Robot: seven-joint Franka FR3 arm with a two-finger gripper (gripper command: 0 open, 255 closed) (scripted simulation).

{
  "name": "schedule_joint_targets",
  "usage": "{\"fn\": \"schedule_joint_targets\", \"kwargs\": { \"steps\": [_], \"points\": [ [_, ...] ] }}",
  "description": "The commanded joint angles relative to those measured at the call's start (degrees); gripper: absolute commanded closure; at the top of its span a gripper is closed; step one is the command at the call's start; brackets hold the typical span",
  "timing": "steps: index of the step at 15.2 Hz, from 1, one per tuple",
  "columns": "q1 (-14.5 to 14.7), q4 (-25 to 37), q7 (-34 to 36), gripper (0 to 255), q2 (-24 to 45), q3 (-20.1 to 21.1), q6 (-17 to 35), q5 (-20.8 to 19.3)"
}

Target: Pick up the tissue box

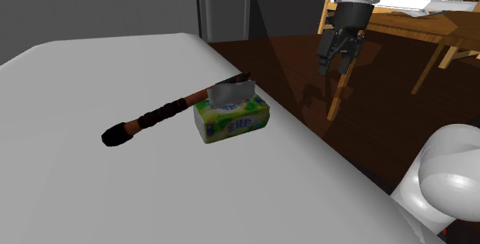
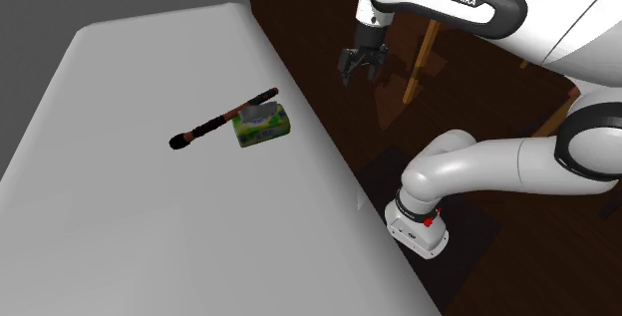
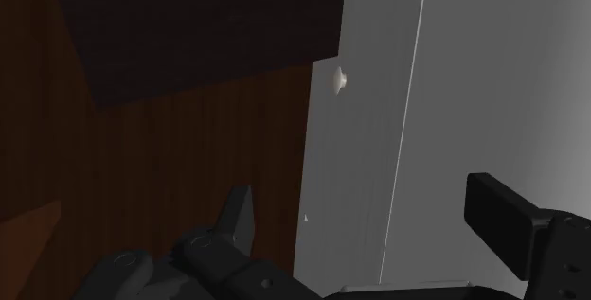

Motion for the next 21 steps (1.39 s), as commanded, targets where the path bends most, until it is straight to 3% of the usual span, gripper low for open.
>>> {"fn": "schedule_joint_targets", "kwargs": {
  "steps": [1, 11, 21],
  "points": [
    [0.0, 0.0, 0.0, 0, 0.0, 0.0, 0.0, 0.0],
    [12.2, 12.9, -16.8, 0, 13.8, 5.1, 2.5, 1.4],
    [22.4, 23.6, -32.7, 0, 21.8, 11.7, 1.9, 1.5]
  ]
}}
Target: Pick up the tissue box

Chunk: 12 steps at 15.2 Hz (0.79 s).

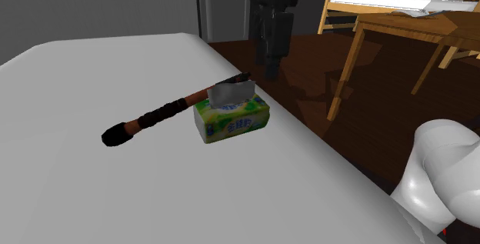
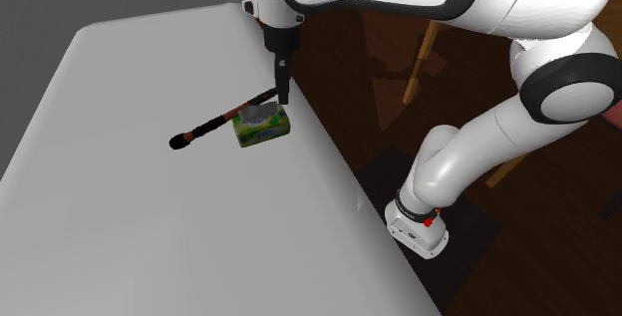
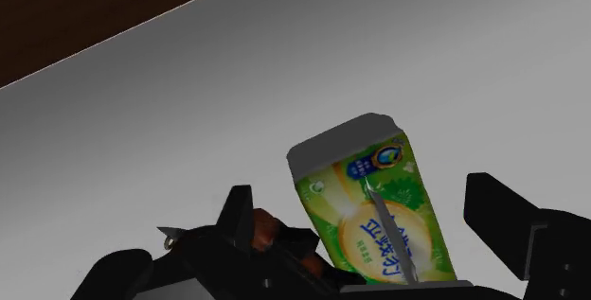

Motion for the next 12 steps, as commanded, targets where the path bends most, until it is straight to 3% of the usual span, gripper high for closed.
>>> {"fn": "schedule_joint_targets", "kwargs": {
  "steps": [1, 10, 11, 12],
  "points": [
    [1.6, 1.9, -2.4, 0, 1.1, 1.2, -0.4, 0.0],
    [1.7, -5.5, -3.0, 0, -0.5, 1.4, 5.3, 0.3],
    [1.7, -5.5, -3.1, 255, -0.5, 1.4, 5.3, 0.3],
    [1.7, -5.6, -3.1, 255, -0.6, 1.4, 5.3, 0.3]
  ]
}}
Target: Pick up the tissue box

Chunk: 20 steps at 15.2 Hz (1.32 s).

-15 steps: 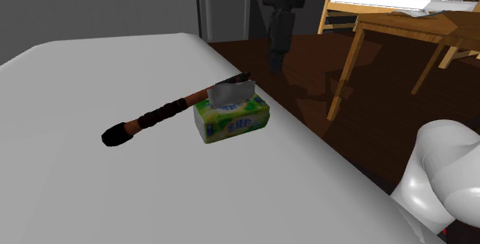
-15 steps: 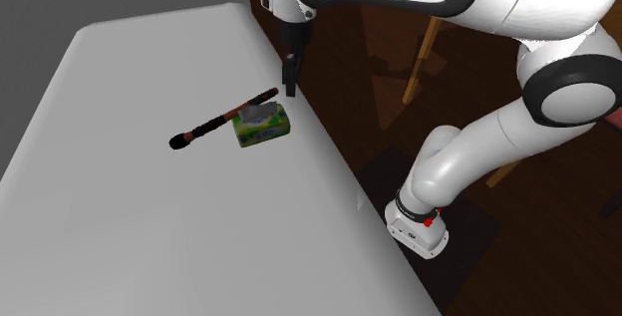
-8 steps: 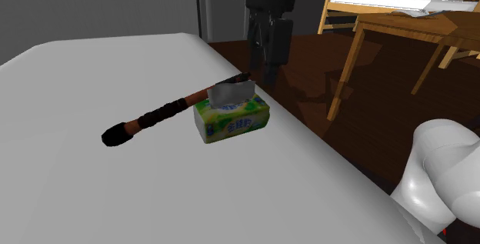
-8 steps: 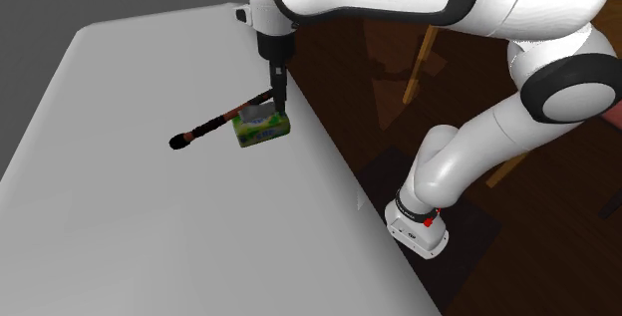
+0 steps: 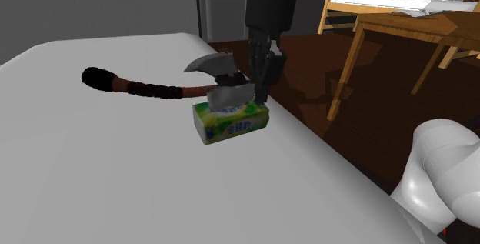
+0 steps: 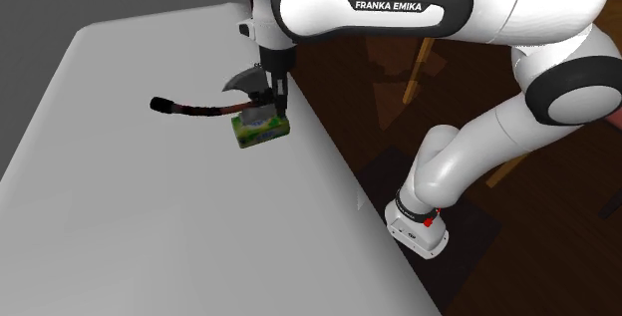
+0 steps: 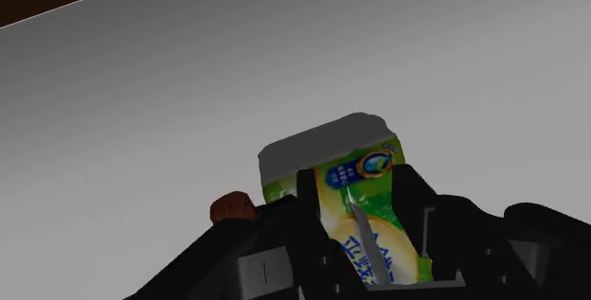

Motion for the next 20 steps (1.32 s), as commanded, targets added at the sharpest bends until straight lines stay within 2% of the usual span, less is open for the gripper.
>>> {"fn": "schedule_joint_targets", "kwargs": {
  "steps": [1, 8, 20],
  "points": [
    [0.0, -0.3, 0.0, 255, 0.0, 0.1, 0.1, 0.1],
    [0.0, 0.0, 0.0, 255, 0.2, 0.0, 0.0, 0.0],
    [-0.2, 12.0, 1.1, 255, 3.1, -0.3, -9.1, -0.5]
  ]
}}
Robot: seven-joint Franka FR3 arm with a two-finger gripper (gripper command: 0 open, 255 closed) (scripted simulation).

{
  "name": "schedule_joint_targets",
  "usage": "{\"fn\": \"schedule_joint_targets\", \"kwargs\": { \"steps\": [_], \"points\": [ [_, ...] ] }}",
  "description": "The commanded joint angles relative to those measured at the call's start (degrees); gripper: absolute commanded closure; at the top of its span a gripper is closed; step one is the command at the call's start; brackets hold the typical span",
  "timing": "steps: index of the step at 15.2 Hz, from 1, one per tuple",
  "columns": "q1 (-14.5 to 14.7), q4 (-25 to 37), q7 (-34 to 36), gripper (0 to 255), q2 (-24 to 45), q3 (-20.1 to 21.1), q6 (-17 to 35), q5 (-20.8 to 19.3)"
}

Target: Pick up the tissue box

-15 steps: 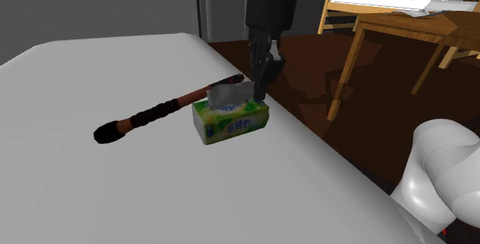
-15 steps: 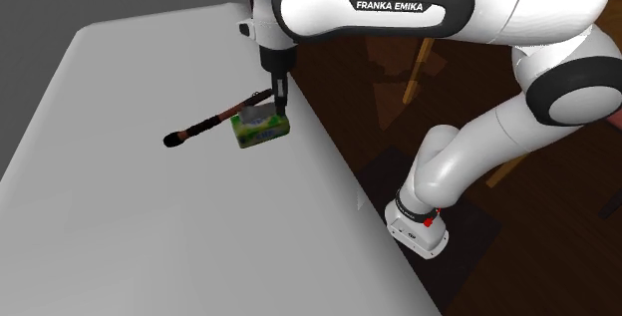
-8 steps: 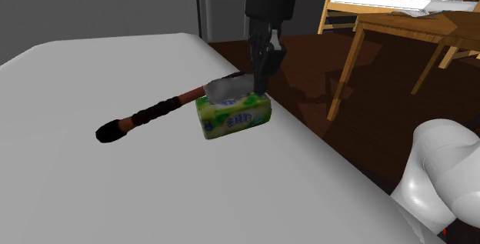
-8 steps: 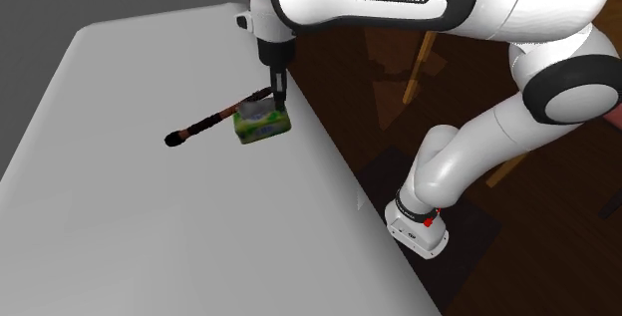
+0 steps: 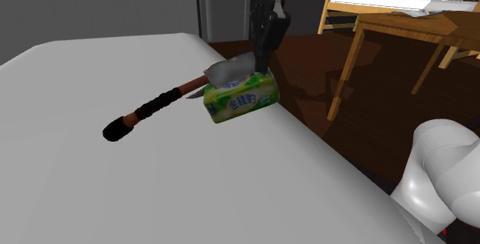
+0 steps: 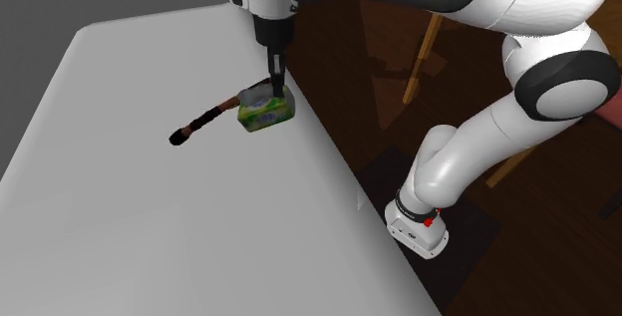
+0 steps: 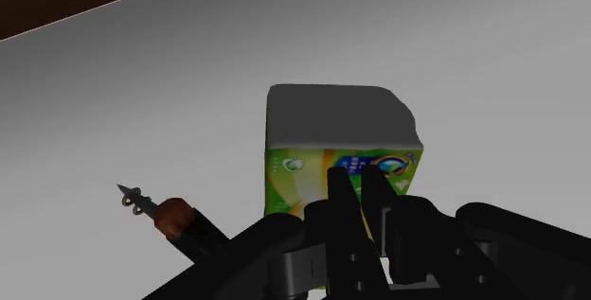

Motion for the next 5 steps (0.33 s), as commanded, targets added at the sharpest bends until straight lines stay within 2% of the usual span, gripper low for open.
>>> {"fn": "schedule_joint_targets", "kwargs": {
  "steps": [1, 5],
  "points": [
    [0.0, 2.1, 0.2, 255, 0.5, 0.0, -1.5, -0.1],
    [-0.1, 4.5, 0.4, 255, 1.3, 0.0, -3.2, -0.2]
  ]
}}
